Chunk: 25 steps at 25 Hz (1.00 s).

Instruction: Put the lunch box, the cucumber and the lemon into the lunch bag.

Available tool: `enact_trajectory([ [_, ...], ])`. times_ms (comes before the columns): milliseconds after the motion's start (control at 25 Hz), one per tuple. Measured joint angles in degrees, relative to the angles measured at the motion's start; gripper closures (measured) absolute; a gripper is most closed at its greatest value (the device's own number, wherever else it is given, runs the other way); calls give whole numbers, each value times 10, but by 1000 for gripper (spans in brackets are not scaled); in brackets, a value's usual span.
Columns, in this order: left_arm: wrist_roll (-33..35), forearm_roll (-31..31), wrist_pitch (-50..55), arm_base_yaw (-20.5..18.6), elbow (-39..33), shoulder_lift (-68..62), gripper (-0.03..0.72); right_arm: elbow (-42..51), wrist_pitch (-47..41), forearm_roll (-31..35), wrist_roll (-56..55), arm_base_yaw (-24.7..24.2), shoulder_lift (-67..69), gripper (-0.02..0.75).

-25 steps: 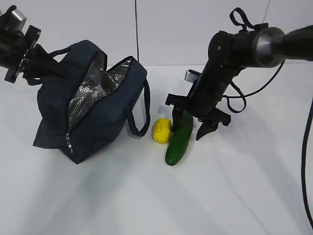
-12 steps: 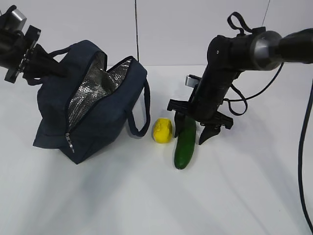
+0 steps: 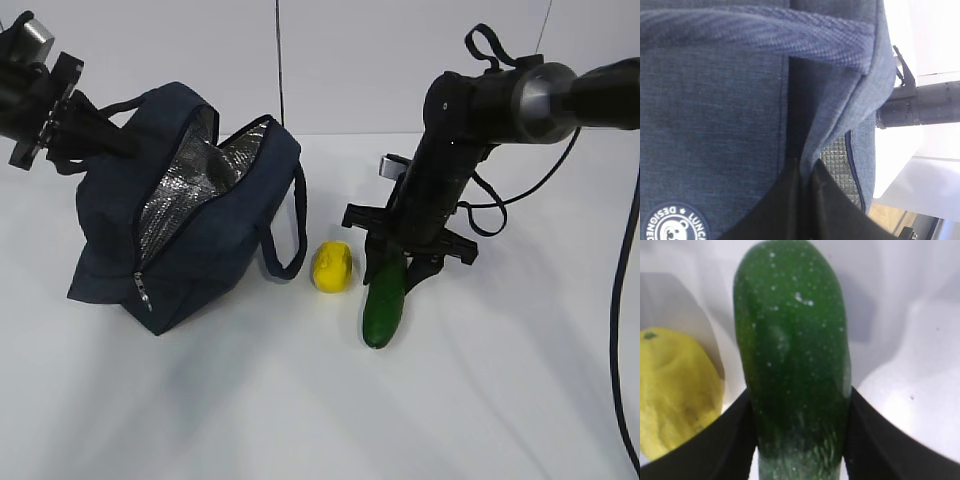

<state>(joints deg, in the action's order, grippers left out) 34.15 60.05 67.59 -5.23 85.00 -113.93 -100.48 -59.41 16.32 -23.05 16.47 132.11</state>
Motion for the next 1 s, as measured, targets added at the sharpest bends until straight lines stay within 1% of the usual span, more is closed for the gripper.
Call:
enact_trajectory([
  [320, 0, 0, 0, 0, 0, 0, 696, 0, -41, 3, 0, 0, -8, 388],
  [480, 0, 0, 0, 0, 0, 0, 696, 0, -51, 5, 6, 0, -37, 388],
  [560, 0, 0, 0, 0, 0, 0, 696, 0, -55, 16, 23, 0, -60, 388],
  [680, 0, 0, 0, 0, 0, 0, 696, 0, -55, 64, 68, 0, -91, 388],
  [840, -1, 14, 1, 0, 0, 0, 696, -6, -55, 158, 128, 0, -116, 389],
  [1000, 0, 54, 3, 0, 0, 0, 696, -25, -25, 295, 222, 0, -119, 389],
])
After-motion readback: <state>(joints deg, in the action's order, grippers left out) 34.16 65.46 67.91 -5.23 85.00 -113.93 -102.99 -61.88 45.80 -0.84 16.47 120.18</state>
